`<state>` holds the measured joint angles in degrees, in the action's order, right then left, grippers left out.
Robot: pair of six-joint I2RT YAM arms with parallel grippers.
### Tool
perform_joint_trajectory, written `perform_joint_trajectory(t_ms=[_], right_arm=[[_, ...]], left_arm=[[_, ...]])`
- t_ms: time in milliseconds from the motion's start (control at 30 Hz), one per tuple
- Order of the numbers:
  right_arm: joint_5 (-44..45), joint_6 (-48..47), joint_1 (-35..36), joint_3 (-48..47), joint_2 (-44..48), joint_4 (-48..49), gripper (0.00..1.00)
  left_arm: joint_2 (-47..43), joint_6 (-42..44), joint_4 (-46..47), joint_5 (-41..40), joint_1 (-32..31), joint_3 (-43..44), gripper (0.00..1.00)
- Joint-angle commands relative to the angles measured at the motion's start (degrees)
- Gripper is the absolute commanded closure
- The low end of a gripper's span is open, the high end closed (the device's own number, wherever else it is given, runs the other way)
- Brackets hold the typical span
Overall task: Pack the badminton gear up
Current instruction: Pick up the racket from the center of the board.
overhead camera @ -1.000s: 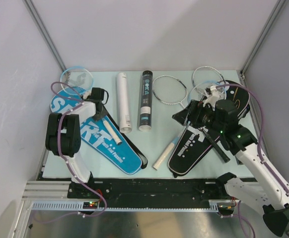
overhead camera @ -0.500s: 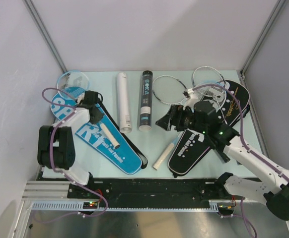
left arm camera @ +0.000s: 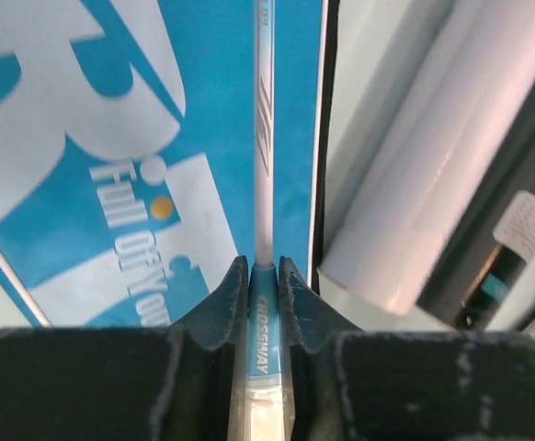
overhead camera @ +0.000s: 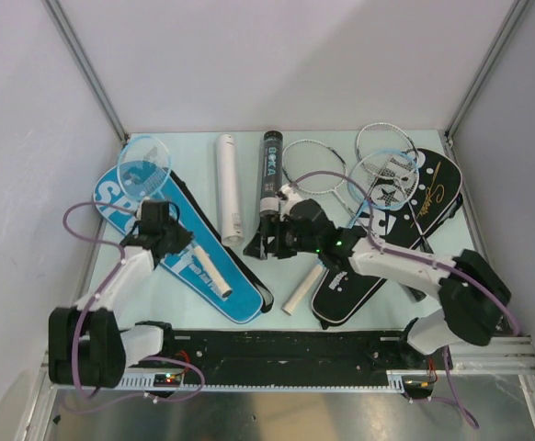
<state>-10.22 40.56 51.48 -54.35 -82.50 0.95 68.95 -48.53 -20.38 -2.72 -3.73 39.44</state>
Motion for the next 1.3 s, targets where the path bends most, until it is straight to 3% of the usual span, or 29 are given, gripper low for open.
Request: perform_joint_trajectory(t_ms=[0,367,500,633,767,833,900,933,1000,1067,1133,1267], right_arm=[[-1.5,2.1,2.3,-4.7,-6.9,9.2,0.21],[-0.2,0.5,9.0,-16.1,-24.0,9.3,0.25],[-0.1,-0.1,9.7,-19.3,-28.4,8.0,0.32],[-1.4,0.2,9.8,-20.0,-29.8,9.6,0.43],[-1.7,0.5,9.8,-20.1,-30.4,10.7,0.61],[-2.1,0.7,9.7,-20.0,-30.5,11.1,0.75],[-2.1,0.8,9.6,-20.0,-30.1,11.0,0.92],[-2.1,0.8,9.5,-19.8,-29.8,11.0,0.96],[-2.0,1.1,9.2,-19.0,-28.8,11.7,0.99],[-2.4,2.1,8.3,-17.8,-27.6,13.7,1.0],[-3.0,3.2,7.1,-16.8,-26.5,15.5,1.0],[-4.2,4.2,4.4,-15.2,-23.8,17.1,1.0]], left_arm=[[-8.9,-4.9,5.6,6.1,0.2,-5.5,1.0],[-20.8,-10.8,8.6,12.7,0.1,-15.0,1.0],[-23.1,-11.5,8.6,13.2,0.2,-16.0,1.0],[-23.4,-11.0,8.5,12.9,0.2,-16.5,1.0],[-23.9,-10.4,8.5,12.8,0.2,-17.1,1.0],[-24.3,-10.1,8.6,12.8,0.2,-17.4,0.99],[-24.9,-8.8,8.6,12.7,0.2,-17.1,0.83],[-25.2,-7.9,8.6,12.5,0.1,-16.8,0.68],[-25.5,-5.4,8.3,11.6,0.2,-16.1,0.45],[-25.7,-3.0,7.8,11.2,0.2,-14.9,0.31],[-25.6,-1.3,6.7,10.8,0.2,-13.1,0.22],[-24.7,3.0,2.9,10.0,0.3,-8.1,0.18]])
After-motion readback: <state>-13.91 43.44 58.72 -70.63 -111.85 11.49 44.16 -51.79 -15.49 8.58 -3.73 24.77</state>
